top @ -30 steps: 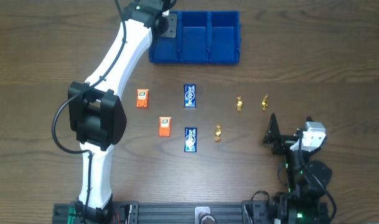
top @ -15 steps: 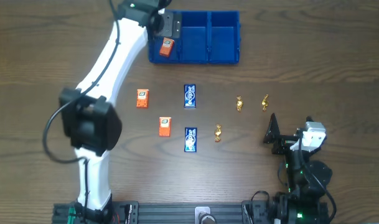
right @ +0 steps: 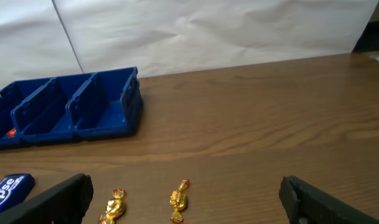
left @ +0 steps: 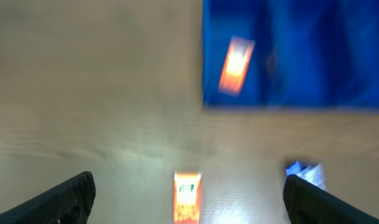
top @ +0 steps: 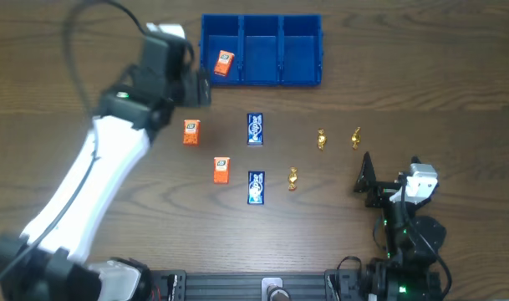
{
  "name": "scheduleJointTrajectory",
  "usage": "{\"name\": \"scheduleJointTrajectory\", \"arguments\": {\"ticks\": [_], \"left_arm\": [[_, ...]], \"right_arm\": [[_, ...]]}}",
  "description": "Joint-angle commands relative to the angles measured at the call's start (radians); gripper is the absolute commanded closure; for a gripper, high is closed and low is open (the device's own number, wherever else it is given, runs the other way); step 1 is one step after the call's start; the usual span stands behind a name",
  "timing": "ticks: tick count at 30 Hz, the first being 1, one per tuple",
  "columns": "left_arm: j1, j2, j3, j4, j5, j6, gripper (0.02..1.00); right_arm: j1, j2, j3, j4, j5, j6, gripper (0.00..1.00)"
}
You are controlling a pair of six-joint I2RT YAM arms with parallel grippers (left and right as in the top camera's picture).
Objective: Sort Candies Into Trays
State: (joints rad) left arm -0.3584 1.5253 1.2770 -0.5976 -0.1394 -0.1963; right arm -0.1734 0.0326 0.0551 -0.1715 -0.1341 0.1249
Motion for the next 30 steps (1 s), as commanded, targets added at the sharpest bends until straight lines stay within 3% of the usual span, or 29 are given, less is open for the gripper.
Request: {"name": "scheduleJointTrajectory", "arguments": {"ticks": [1, 19, 22, 30], "left_arm": [[0.0, 0.059, -0.248, 0.158, 0.083, -0.03, 0.051], [0.0, 0.265, -0.32, 0.269, 0.107, -0.089, 0.088], [0.0, 0.279, -0.32, 0.275, 0.107, -0.097, 0.169], [0.005, 0.281, -0.32, 0.274, 0.104, -0.1, 0.59]], "right_arm": [[0.007, -0.002, -0.003, -0.002, 0.009, -0.003, 0.003], [0.007, -0.002, -0.003, -0.002, 0.009, -0.002, 0.003], [0.007, -0.002, -0.003, -0.002, 0.009, -0.003, 0.003], [0.007, -0.002, -0.003, -0.002, 0.009, -0.003, 0.003]]}}
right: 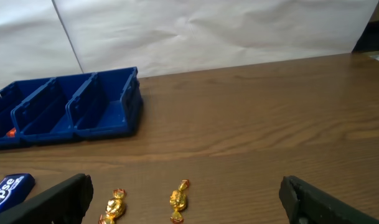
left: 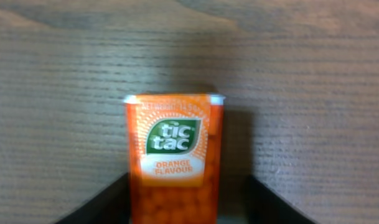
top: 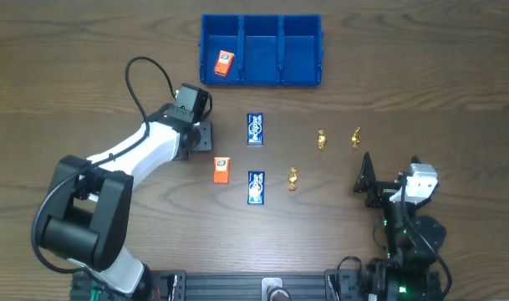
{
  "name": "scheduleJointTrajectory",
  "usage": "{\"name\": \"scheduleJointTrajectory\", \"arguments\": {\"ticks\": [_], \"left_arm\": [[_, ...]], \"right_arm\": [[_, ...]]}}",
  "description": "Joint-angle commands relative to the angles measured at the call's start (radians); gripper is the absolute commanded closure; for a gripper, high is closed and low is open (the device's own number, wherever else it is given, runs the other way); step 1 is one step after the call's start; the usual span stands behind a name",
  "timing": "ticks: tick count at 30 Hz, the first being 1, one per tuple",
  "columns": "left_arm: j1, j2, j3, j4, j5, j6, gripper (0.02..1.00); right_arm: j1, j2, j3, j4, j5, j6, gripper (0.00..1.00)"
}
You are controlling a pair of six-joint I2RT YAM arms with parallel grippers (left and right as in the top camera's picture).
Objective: Sort Candies Into Trays
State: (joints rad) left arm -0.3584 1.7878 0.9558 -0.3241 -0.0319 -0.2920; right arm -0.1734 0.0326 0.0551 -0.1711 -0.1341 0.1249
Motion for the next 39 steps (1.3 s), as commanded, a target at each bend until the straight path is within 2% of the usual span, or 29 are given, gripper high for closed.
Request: {"name": "scheduleJointTrajectory", "arguments": {"ticks": [1, 4, 14, 20, 24, 30, 39], "left_arm": [[0.006, 0.019, 0.001, 0.0, -0.004, -0.005, 0.636], [0.009, 0.018, 0.001, 0.006, -0.004, -0.004, 0.695], [0.01, -0.135, 0.077, -0.011, -0.032, -0.004, 0.706], [-0.021, -0.211, 0.331, -0.078, -0.131, -0.003, 0.709], [-0.028, -0.132, 0.549, -0.116, -0.16, 0.028, 0.698], [-0.027, 0.122, 0.835, -0.19, -0.157, 0.045, 0.684], [-0.026, 0.328, 0.916, -0.188, -0.128, 0.033, 0.636]], "right_arm": [[0.007, -0.002, -0.003, -0.002, 0.009, -0.003, 0.003], [0.007, -0.002, -0.003, -0.002, 0.009, -0.002, 0.003], [0.007, -0.002, -0.003, -0.002, 0.009, -0.003, 0.003], [0.007, -0.002, -0.003, -0.002, 0.009, -0.003, 0.003], [0.007, -0.002, -0.003, -0.002, 0.009, -0.002, 0.003], [0.007, -0.002, -0.003, -0.002, 0.009, -0.002, 0.003], [0.007, -0.002, -0.003, -0.002, 0.009, -0.002, 0.003]]}}
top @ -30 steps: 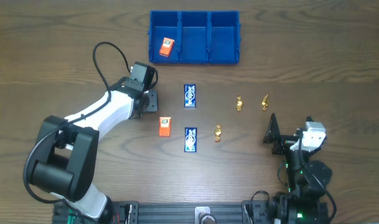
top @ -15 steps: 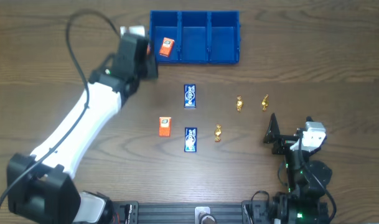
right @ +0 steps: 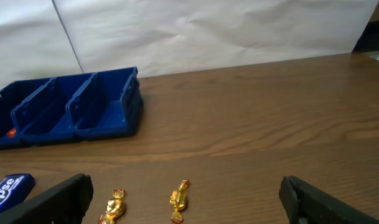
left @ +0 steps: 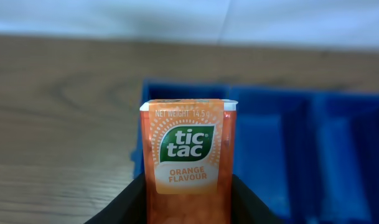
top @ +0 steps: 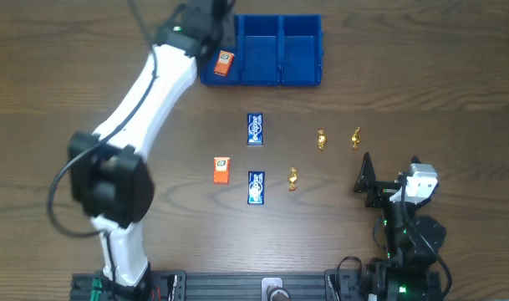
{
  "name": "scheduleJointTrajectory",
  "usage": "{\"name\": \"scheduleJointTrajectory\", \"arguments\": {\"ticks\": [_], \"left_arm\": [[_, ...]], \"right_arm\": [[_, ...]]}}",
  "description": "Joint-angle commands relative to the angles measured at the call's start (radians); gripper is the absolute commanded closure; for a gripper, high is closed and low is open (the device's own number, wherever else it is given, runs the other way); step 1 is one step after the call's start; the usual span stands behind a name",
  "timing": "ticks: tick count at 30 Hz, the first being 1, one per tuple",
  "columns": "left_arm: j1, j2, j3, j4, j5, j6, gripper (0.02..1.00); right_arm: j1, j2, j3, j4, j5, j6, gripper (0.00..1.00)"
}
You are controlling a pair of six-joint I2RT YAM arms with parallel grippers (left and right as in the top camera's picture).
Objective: Sort Candies Into Trays
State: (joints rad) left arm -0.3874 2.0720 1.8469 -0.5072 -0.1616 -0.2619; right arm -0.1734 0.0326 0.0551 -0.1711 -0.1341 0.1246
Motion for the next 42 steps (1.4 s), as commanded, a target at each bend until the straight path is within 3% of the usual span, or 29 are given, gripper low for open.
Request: {"name": "scheduleJointTrajectory", "arguments": {"ticks": [1, 5, 7, 8, 11, 13, 18, 24, 30, 37, 42], "left_arm": [[0.003, 0.047, 0.025, -0.005, 0.001, 0.003, 0.638], [0.007, 0.047, 0.026, -0.005, -0.005, 0.003, 0.632], [0.01, 0.045, 0.026, -0.005, -0.005, 0.003, 0.562], [0.01, 0.043, 0.026, -0.005, -0.005, 0.003, 0.483], [0.01, 0.015, 0.026, -0.012, -0.016, 0.004, 0.126], [0.003, -0.032, 0.026, -0.036, -0.061, 0.002, 0.051], [-0.05, -0.236, 0.013, -0.156, -0.197, -0.001, 0.049], [-0.187, -0.487, -0.146, -0.264, -0.249, -0.063, 0.086], [-0.237, -0.638, -0.585, -0.243, -0.14, -0.279, 0.115], [-0.268, -0.606, -0.945, -0.008, 0.024, -0.296, 0.115], [-0.288, -0.561, -1.04, 0.087, 0.039, -0.344, 0.117]], "right_arm": [[0.007, -0.002, -0.003, -0.002, 0.009, -0.002, 0.003], [0.007, -0.002, -0.003, -0.002, 0.009, -0.002, 0.003], [0.007, -0.002, -0.003, -0.002, 0.009, -0.002, 0.003], [0.007, -0.002, -0.003, -0.002, 0.009, -0.002, 0.003], [0.007, -0.002, -0.003, -0.002, 0.009, -0.002, 0.003], [0.007, -0.002, -0.003, -0.002, 0.009, -0.002, 0.003], [0.007, -0.002, -0.003, -0.002, 0.009, -0.002, 0.003], [0.007, -0.002, -0.003, -0.002, 0.009, -0.002, 0.003], [0.007, -0.002, -0.003, -0.002, 0.009, -0.002, 0.003], [0.007, -0.002, -0.003, -0.002, 0.009, -0.002, 0.003], [0.007, -0.002, -0.003, -0.002, 0.009, -0.002, 0.003]]}}
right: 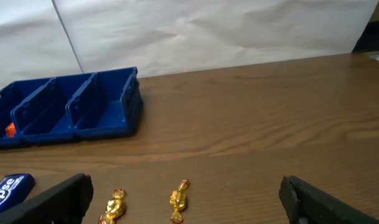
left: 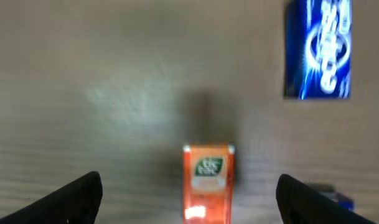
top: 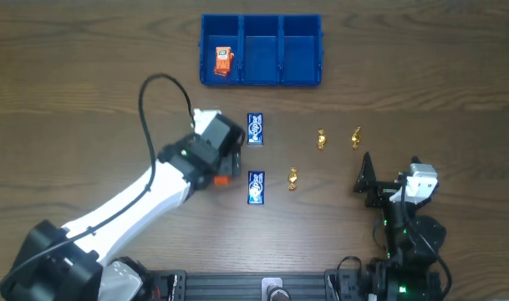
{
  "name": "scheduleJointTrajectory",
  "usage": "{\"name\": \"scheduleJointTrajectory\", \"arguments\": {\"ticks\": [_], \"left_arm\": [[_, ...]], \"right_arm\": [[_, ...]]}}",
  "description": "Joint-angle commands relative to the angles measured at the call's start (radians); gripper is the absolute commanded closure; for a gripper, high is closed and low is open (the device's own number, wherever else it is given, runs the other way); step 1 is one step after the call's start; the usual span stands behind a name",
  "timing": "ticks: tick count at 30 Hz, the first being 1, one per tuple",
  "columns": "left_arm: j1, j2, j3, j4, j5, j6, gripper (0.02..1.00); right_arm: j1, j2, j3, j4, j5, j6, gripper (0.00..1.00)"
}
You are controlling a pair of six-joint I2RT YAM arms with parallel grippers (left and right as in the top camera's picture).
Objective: Sort Candies Into Trays
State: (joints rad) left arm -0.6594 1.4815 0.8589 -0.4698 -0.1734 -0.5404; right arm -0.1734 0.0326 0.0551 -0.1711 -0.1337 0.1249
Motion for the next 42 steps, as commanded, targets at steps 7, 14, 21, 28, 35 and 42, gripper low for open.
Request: {"name": "scheduleJointTrajectory", "arguments": {"ticks": [7, 14, 21, 28, 35, 42], "left_arm": [[-0.037, 0.1, -0.055, 0.069, 0.074, -0.07, 0.134], [-0.042, 0.148, -0.055, 0.071, 0.072, -0.069, 0.152], [-0.042, 0.177, -0.055, 0.082, 0.066, -0.069, 0.211], [-0.042, 0.181, -0.055, 0.085, 0.059, -0.069, 0.492], [-0.041, 0.179, -0.054, 0.087, 0.04, -0.069, 0.638], [-0.027, 0.09, -0.027, 0.081, -0.024, -0.063, 0.676]], "right_arm": [[0.007, -0.002, -0.003, -0.002, 0.009, -0.002, 0.003], [0.007, -0.002, -0.003, -0.002, 0.009, -0.003, 0.003], [0.007, -0.002, -0.003, -0.002, 0.008, -0.003, 0.003], [0.007, -0.002, -0.003, -0.002, 0.008, -0.003, 0.003], [0.007, -0.002, -0.003, -0.002, 0.008, -0.003, 0.003], [0.007, -0.002, -0.003, -0.002, 0.008, -0.002, 0.003]]}}
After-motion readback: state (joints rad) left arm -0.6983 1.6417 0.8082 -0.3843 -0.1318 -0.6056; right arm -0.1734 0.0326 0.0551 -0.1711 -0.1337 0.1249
